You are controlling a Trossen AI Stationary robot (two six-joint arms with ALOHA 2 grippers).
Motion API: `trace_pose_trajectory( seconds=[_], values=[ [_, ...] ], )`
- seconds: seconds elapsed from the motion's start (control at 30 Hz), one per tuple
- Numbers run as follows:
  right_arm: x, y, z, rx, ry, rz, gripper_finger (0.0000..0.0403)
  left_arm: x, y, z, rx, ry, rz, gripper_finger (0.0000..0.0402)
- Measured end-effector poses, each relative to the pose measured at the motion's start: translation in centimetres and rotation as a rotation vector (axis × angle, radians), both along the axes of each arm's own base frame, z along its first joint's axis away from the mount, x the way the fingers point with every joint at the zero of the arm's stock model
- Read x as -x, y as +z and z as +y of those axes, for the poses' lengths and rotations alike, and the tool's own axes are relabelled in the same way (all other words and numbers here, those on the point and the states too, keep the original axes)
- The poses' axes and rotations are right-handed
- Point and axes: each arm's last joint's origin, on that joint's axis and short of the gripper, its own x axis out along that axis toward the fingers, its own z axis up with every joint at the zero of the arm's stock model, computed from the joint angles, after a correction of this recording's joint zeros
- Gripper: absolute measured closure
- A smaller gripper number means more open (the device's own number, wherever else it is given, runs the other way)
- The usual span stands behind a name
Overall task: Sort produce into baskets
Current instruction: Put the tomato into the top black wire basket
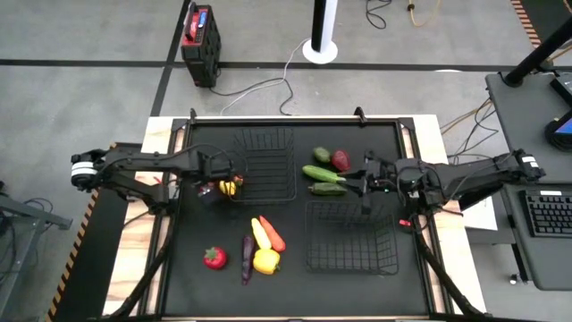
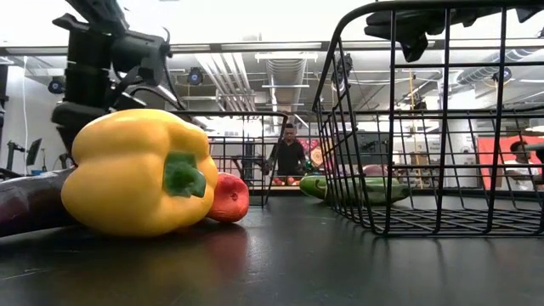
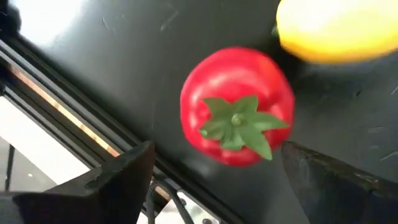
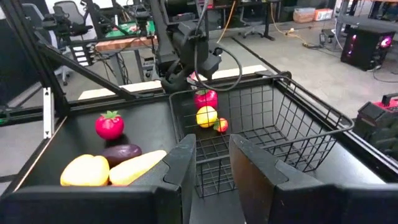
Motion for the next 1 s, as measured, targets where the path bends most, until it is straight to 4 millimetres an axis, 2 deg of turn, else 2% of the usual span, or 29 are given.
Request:
trace_pose_trajectory(
  seconds=[0.57, 1.0],
  values=[
    [0.0, 0.0, 0.0, -0.007, -0.002, -0.002, 0.0312, -0.1, -0.2, 0.0, 0.016, -0.009, -0.033, 0.007],
    [0.0, 0.0, 0.0, -0.007, -0.001, -0.002, 0.0312, -1.3, -1.8, 0.2, 0.035, 0.024, -0.042, 0.007]
  ],
)
